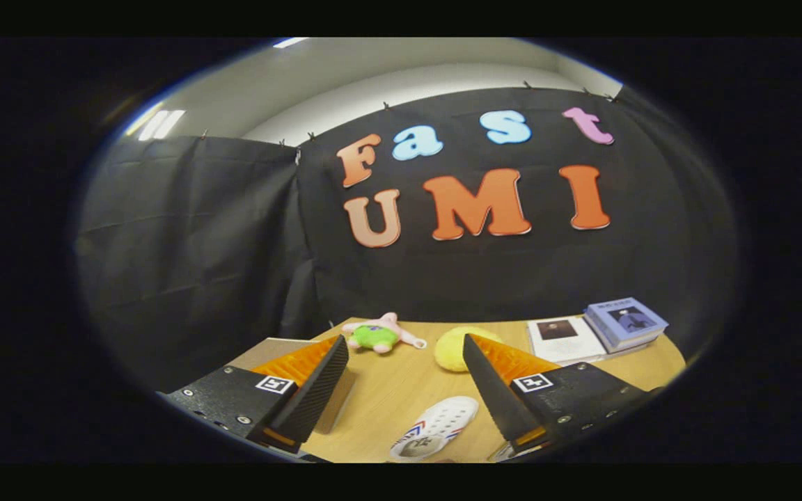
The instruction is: Open the storage box then place both shoes into the box .Put the left shoe in first, then the right shoe, with the right side of both shoes facing outward in a uniform manner.
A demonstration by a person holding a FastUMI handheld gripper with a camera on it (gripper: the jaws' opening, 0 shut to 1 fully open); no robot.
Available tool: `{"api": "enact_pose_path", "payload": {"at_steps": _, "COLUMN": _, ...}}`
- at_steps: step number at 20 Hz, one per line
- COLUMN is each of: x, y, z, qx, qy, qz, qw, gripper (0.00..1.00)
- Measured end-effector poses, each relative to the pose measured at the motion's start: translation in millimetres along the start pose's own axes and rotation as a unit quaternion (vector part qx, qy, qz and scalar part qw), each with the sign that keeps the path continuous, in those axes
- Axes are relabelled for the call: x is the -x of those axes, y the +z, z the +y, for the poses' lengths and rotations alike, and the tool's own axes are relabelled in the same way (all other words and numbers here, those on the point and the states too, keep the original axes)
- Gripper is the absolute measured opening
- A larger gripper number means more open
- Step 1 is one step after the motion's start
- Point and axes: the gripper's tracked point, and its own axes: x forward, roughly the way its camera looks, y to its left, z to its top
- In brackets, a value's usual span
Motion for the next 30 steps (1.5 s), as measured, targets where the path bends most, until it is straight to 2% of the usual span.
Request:
{"api": "enact_pose_path", "payload": {"at_steps": 6, "x": -25, "y": -42, "z": 39, "qx": -0.061, "qy": 0.050, "qz": 0.090, "qw": 0.993, "gripper": 0.99}}
{"api": "enact_pose_path", "payload": {"at_steps": 10, "x": -39, "y": -65, "z": 64, "qx": -0.063, "qy": 0.081, "qz": 0.129, "qw": 0.986, "gripper": 0.99}}
{"api": "enact_pose_path", "payload": {"at_steps": 14, "x": -54, "y": -96, "z": 92, "qx": -0.100, "qy": 0.127, "qz": 0.183, "qw": 0.970, "gripper": 0.99}}
{"api": "enact_pose_path", "payload": {"at_steps": 18, "x": -68, "y": -125, "z": 103, "qx": -0.125, "qy": 0.143, "qz": 0.224, "qw": 0.956, "gripper": 0.98}}
{"api": "enact_pose_path", "payload": {"at_steps": 24, "x": -90, "y": -166, "z": 128, "qx": -0.214, "qy": 0.194, "qz": 0.286, "qw": 0.914, "gripper": 0.98}}
{"api": "enact_pose_path", "payload": {"at_steps": 30, "x": -103, "y": -181, "z": 145, "qx": -0.338, "qy": 0.247, "qz": 0.309, "qw": 0.854, "gripper": 0.97}}
